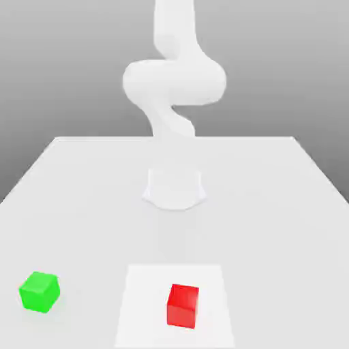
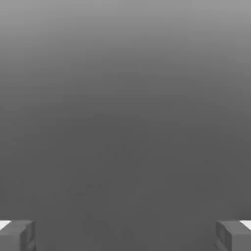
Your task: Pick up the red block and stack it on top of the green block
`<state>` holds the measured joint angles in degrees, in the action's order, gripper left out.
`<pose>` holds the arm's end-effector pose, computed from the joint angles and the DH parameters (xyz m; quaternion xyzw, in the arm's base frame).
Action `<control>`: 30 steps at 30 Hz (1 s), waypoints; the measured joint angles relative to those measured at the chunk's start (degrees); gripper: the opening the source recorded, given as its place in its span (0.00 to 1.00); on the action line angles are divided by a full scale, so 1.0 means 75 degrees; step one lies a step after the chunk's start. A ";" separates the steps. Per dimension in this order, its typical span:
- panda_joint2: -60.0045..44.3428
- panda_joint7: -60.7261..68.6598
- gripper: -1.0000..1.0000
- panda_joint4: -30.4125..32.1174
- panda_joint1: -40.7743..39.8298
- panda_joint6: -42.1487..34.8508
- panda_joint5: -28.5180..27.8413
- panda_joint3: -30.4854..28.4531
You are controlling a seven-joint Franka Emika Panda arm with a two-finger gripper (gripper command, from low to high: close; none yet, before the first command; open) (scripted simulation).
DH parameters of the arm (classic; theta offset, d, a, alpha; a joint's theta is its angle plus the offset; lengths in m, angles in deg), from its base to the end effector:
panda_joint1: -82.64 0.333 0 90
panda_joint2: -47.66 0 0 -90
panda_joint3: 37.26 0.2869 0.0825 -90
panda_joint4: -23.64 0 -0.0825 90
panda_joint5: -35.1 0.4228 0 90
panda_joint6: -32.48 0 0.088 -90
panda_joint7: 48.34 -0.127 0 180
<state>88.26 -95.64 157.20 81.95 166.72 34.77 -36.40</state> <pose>0.4524 0.0024 0.6277 -0.8582 0.3730 -0.3258 0.1347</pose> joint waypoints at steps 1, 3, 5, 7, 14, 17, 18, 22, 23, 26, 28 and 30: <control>-0.0301 -0.0086 0.50 0.0102 -0.0037 0.0141 -0.0021 0.0047; -0.0874 -0.0250 0.50 0.0296 -0.0104 0.0410 -0.0062 0.0133; -0.1432 -0.0412 0.50 0.0486 -0.0164 0.0672 -0.0105 0.0211; -0.1988 -0.0576 0.50 0.0674 -0.0213 0.0933 -0.0152 0.0276; -0.3929 -0.1128 0.50 0.1332 -0.0321 0.1843 -0.0286 0.0433; -0.4759 -0.1335 0.50 0.1615 -0.0320 0.2234 -0.0302 0.0456; -0.5034 -0.1395 0.50 0.1709 -0.0315 0.2364 -0.0294 0.0463; -0.6133 -0.1569 0.50 0.2068 -0.0273 0.2901 -0.0186 0.0480; -0.6408 -0.1606 0.50 0.2085 -0.0262 0.3090 -0.0196 0.0467; -0.7237 -0.1736 0.50 0.2011 -0.0207 0.3753 -0.0337 0.0384; -0.7762 -0.1813 0.00 0.1937 -0.0128 0.4189 -0.0440 0.0283; -0.7762 -0.1814 0.00 0.1937 -0.0129 0.4190 -0.0441 0.0284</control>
<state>30.04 -109.24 171.73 80.99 198.14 31.46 -34.27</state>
